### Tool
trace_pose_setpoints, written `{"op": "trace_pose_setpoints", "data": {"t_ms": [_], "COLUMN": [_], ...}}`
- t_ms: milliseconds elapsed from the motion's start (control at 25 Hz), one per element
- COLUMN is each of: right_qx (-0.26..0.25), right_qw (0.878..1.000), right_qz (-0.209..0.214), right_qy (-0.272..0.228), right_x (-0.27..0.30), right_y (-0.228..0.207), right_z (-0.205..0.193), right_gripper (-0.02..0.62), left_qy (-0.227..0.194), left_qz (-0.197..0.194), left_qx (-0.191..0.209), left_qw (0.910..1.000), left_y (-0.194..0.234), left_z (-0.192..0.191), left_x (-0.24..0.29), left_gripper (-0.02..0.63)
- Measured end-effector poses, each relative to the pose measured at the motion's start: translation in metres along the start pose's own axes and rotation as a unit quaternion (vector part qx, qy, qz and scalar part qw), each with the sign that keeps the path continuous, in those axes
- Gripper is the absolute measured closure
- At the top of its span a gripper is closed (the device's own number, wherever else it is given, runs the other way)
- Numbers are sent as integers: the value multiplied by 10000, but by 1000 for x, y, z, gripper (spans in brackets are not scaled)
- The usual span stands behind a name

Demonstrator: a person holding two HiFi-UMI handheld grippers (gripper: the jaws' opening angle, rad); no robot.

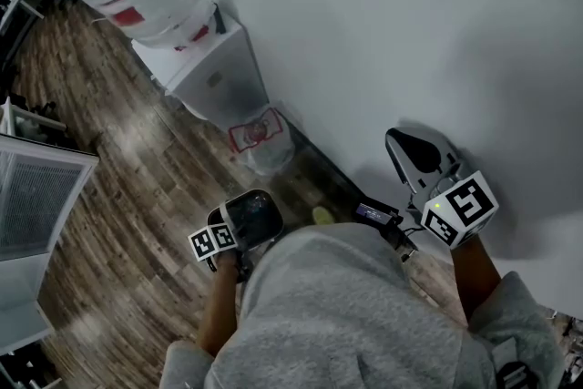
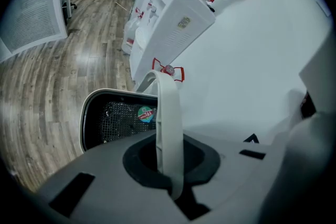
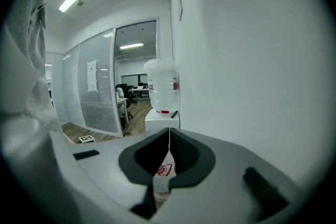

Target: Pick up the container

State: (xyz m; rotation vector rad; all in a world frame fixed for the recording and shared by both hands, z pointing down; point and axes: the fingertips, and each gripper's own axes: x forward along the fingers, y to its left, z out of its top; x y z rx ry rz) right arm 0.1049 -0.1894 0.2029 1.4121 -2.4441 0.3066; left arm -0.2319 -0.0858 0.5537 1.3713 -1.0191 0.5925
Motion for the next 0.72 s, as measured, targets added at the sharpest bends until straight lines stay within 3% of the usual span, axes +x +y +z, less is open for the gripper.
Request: {"op": "trace_pose_setpoints", "data": {"t_ms": [720], "right_qx": [103], "right_qw": [9999], "right_qz": [56], "right_qy": [-109], "right_x": [13], "right_y": [28], "right_z": [-7], "right_gripper": [571], "left_qy": [23], "left_qz": [-12], "left_qx": [-41], "left_qw": [10000], "left_y": [4], "left_z": [-4], "left_x": [1], "left_gripper": [591]}}
